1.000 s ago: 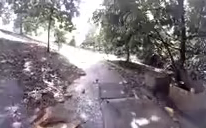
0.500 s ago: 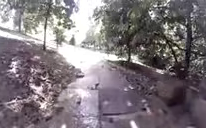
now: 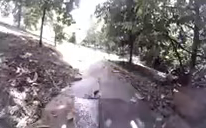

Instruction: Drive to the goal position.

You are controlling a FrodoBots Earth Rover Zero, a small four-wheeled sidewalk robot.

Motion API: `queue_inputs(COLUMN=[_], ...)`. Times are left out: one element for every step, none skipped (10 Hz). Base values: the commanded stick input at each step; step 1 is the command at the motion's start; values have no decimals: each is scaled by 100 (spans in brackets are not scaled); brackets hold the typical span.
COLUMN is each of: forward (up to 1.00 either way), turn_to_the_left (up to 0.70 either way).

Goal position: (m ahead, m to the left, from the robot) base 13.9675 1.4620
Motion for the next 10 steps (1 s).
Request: queue_inputs(forward=[85,85,85,85,85,85,85,85,85,85], turn_to_the_left=[0,0,0,0,0,3,19,32,25,18])
